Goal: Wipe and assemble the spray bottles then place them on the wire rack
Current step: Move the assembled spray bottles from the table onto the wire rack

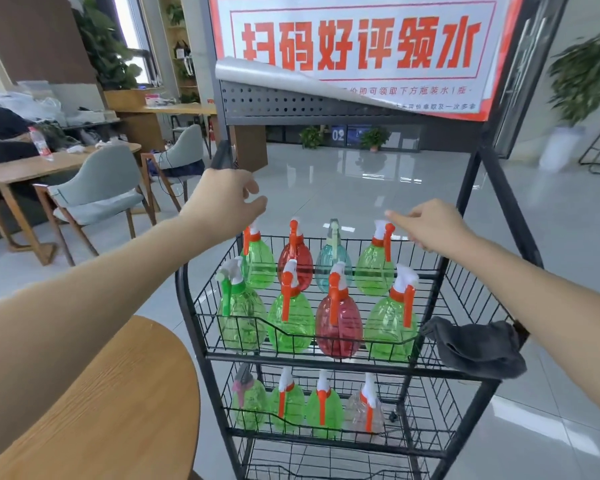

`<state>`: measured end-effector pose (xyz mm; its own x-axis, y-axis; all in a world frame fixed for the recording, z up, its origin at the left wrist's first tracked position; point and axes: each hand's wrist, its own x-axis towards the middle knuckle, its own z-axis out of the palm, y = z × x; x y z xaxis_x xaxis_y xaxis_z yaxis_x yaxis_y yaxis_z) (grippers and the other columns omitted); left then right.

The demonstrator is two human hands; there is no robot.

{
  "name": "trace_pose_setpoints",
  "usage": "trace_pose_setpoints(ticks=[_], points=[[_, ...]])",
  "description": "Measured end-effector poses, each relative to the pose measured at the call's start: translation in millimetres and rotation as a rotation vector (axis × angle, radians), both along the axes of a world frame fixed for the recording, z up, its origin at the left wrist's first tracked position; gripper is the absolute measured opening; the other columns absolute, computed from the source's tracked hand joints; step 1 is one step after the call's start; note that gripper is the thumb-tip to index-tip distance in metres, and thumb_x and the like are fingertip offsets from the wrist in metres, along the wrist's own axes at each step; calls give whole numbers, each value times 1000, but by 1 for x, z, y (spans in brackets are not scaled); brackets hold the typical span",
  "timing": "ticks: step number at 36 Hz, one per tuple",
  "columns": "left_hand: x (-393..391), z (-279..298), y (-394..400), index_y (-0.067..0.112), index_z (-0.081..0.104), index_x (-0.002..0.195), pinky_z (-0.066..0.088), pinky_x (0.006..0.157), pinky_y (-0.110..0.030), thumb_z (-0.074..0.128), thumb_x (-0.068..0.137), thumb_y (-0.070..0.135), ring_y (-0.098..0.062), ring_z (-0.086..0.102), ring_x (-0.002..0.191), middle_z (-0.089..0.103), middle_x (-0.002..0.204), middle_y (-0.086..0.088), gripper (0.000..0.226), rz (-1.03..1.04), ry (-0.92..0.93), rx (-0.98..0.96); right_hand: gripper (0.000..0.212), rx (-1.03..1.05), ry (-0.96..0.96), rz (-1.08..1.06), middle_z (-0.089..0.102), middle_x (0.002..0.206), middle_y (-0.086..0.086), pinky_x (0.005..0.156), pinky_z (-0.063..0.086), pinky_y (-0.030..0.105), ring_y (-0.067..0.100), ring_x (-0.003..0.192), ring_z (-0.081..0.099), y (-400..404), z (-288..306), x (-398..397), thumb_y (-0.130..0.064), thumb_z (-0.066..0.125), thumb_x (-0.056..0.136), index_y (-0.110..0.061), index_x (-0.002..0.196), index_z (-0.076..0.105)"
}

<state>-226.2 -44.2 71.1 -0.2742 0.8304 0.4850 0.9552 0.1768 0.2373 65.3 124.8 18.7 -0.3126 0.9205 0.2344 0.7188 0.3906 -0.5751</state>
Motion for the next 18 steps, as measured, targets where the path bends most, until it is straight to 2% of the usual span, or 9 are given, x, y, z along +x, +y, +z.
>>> trace_pose_setpoints(ticks=[2,4,6,8,10,12,14,16,18], points=[[19,-8,-22,11,73,111,55,82,-30,67,98,30,-16,66,82,71,94,-1,24,-36,-89,126,65,64,30,-24,70,74,19,61,42,27,24,62,59,-20,8,7,-53,54,102,9,92,72],[43,-21,-48,15,75,104,53,72,-16,67,97,24,-1,63,72,69,84,7,14,-61,-193,230,52,144,93,-21,73,80,15,71,47,31,24,76,67,-50,16,15,-48,54,103,-1,100,76],[69,-42,-75,18,73,95,44,60,-7,69,95,18,3,59,64,64,74,13,4,-84,-317,305,38,229,163,-4,75,84,5,77,52,28,25,83,71,-93,18,20,-44,56,103,-12,99,77],[92,-69,-96,21,69,88,42,58,-10,71,93,15,-1,58,64,60,69,12,8,-96,-433,363,27,255,264,11,72,75,-5,57,49,18,21,69,70,-142,11,21,-38,59,102,-18,92,76],[111,-97,-108,28,65,88,49,59,-23,75,92,19,-9,58,64,60,70,9,14,-70,-545,386,26,247,310,61,67,69,-15,43,48,22,17,46,60,-185,-5,17,-36,61,100,-16,94,77],[123,-121,-112,33,60,92,53,60,-34,78,90,29,-9,58,62,62,77,7,19,-13,-664,375,30,233,297,104,64,64,-16,46,46,11,9,41,57,-212,-30,8,-39,61,98,-15,96,78],[130,-137,-109,31,57,99,55,68,-38,78,90,36,-6,58,67,61,86,9,24,54,-693,361,34,246,248,105,59,60,-19,52,41,2,0,42,56,-221,-53,-5,-42,62,97,-13,91,79],[133,-145,-105,29,55,107,56,77,-41,79,89,41,-8,61,76,59,94,12,33,100,-728,366,39,241,197,84,54,58,-21,56,41,1,-3,39,50,-221,-69,-17,-46,63,97,-11,89,77],[134,-148,-101,26,56,115,55,81,-41,79,88,45,-9,61,81,58,98,12,40,153,-797,369,40,222,171,58,52,57,-20,56,43,4,-7,48,51,-216,-78,-25,-49,64,98,-11,89,76]])
